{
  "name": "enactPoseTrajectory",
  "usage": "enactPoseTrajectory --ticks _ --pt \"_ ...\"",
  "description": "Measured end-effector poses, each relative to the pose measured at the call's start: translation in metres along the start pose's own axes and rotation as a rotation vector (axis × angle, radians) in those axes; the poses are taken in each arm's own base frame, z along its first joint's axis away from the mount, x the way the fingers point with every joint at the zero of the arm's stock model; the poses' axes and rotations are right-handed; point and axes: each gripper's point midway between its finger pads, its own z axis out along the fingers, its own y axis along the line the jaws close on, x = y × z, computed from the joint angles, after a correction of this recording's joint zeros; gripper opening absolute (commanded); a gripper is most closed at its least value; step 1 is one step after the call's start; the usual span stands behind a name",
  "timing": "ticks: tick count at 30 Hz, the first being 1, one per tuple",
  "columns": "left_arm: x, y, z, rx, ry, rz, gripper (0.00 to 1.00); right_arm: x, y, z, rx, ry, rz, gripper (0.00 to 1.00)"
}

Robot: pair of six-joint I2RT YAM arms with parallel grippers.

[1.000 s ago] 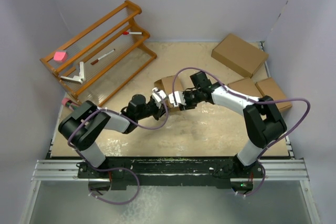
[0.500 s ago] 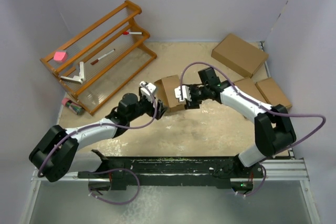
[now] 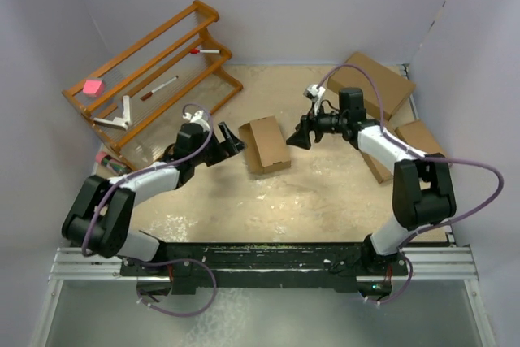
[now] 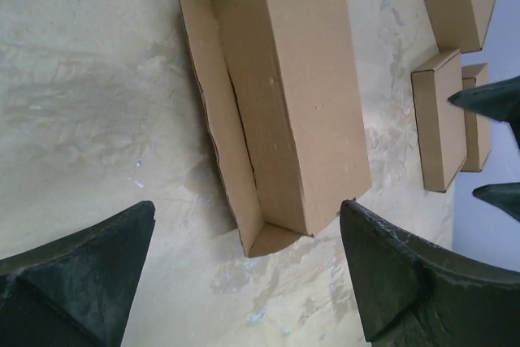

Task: Fold the paper box

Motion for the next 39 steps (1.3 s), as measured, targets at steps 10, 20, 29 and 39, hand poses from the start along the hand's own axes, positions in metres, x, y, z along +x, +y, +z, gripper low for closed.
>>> enactPoseTrajectory --ticks 10,20,29,39 --pt "0.0 0.004 0.058 -0.065 0.104 -0.141 0.98 0.022 -0.054 0.044 0.045 0.018 0.562 0.77" --pt "-0.007 0.008 0.099 -0.104 0.134 -0.161 0.95 0.039 -0.084 0.075 0.046 0.065 0.75 0.64" --pt "-0.01 0.012 0.113 -0.133 0.147 -0.175 0.86 0.053 -0.079 0.088 0.026 0.108 0.803 0.55" --pt "-0.007 0.014 0.115 -0.143 0.16 -0.19 0.73 0.049 -0.074 0.09 0.002 0.108 0.804 0.51"
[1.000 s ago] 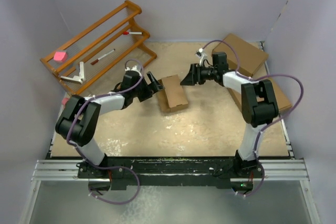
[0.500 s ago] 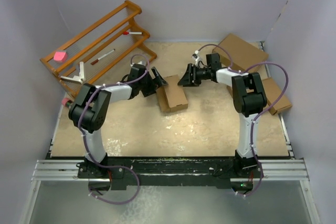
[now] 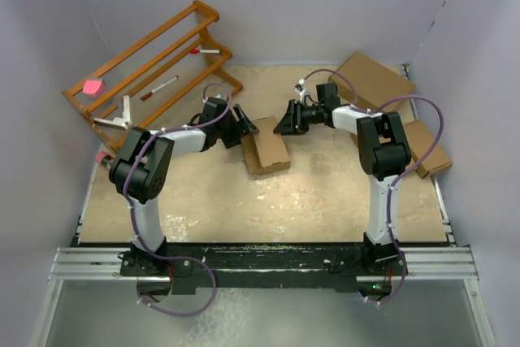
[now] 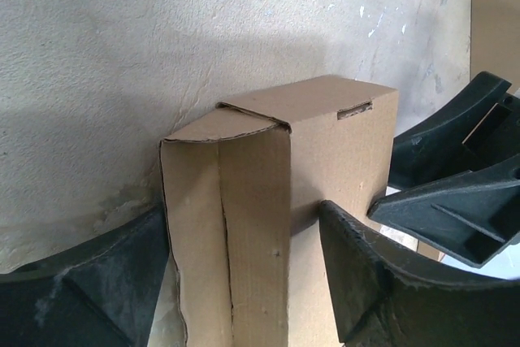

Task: Fold the paper box

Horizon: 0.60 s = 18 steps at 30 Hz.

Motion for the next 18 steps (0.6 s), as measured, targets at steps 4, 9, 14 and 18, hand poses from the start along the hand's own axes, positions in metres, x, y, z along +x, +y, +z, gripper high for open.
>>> enactPoseTrajectory --ticks 4,9,14,18 --pt "0.0 -0.003 0.0 0.012 0.002 -0.009 0.33 0.0 -0.001 0.002 -0.001 0.003 0.001 0.51" --pt "-0.003 -0.014 0.0 0.054 -0.005 -0.005 0.22 0.002 -0.002 0.005 0.0 0.01 0.003 0.51" --pt "-0.003 -0.014 -0.001 0.057 -0.001 -0.01 0.48 0.002 -0.002 0.005 -0.001 0.011 0.004 0.53" --pt "0.0 -0.01 -0.001 0.04 0.008 -0.016 0.66 0.002 -0.001 0.005 -0.002 0.011 0.003 0.58"
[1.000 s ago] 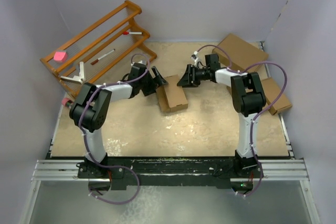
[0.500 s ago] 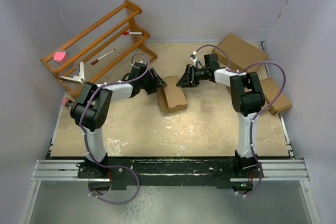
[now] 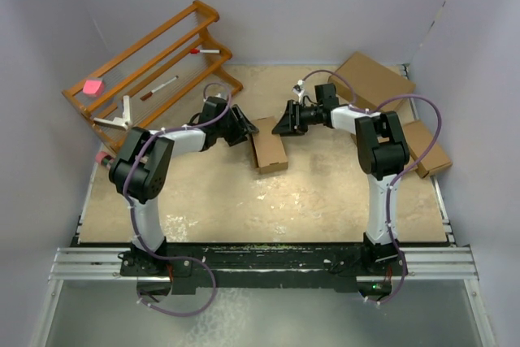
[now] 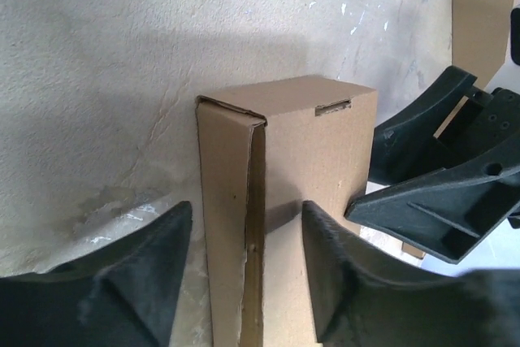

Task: Fold the paper box

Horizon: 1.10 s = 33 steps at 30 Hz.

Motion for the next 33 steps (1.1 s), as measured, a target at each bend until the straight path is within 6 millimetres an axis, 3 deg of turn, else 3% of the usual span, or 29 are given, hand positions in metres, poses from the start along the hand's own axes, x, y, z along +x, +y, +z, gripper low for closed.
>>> enactPoseTrajectory --ticks 5,11,18,24,33 --pt "0.006 0.004 -0.01 -0.01 0.008 0.005 0.79 0.0 0.001 0.0 -0.006 0.002 0.0 0.64" --pt "0.011 -0.01 -0.048 0.032 -0.006 0.026 0.83 0.001 0.004 -0.006 -0.023 0.005 -0.007 0.74" --pt "0.048 -0.01 -0.085 0.08 0.024 0.056 0.84 0.015 0.025 -0.033 -0.039 -0.002 -0.03 0.77" --pt "0.082 0.004 -0.08 0.085 0.091 0.065 0.84 0.039 0.024 -0.041 -0.033 -0.005 -0.019 0.73" --pt "0.104 0.003 -0.056 0.091 0.141 0.077 0.81 0.058 0.012 -0.031 -0.028 0.034 0.013 0.55"
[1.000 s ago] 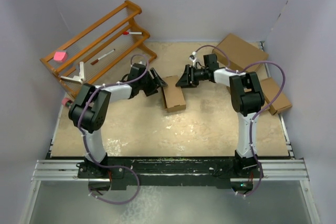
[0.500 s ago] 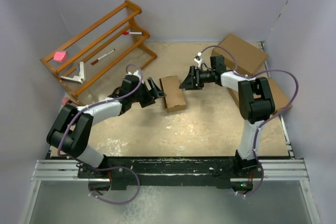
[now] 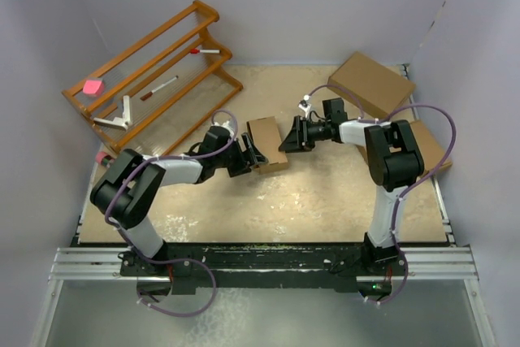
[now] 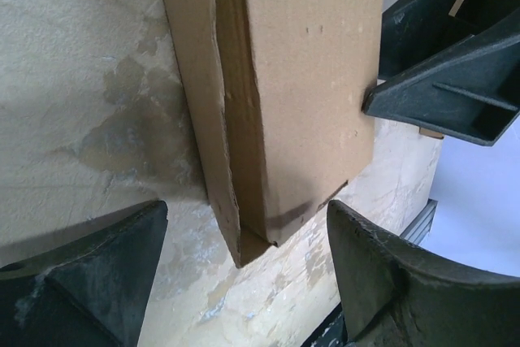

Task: Fold the paper box

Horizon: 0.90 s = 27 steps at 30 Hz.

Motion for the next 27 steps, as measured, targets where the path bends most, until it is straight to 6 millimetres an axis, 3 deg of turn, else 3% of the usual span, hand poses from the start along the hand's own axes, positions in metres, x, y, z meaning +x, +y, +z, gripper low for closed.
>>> enactPoseTrajectory --ticks 5,8,12,15,21,27 --pt "0.003 0.001 0.003 -0.005 0.008 -0.011 0.72 0.006 0.0 0.006 -0.003 0.019 0.003 0.48" --pt "0.003 -0.004 0.005 0.002 0.009 -0.01 0.59 0.006 0.001 0.007 -0.005 0.021 0.0 0.47" --pt "0.005 -0.008 0.006 -0.009 0.011 -0.013 0.58 0.006 0.0 0.007 -0.004 0.02 0.0 0.46" --pt "0.006 -0.006 0.006 -0.036 0.017 -0.016 0.35 0.006 0.0 0.007 -0.004 0.021 -0.001 0.46" --pt "0.003 -0.009 0.004 -0.077 0.018 -0.016 0.35 0.005 0.0 0.007 -0.003 0.019 -0.004 0.47" --pt "0.004 -0.009 0.004 -0.128 0.013 0.009 0.45 0.005 0.0 0.007 -0.003 0.019 -0.005 0.47"
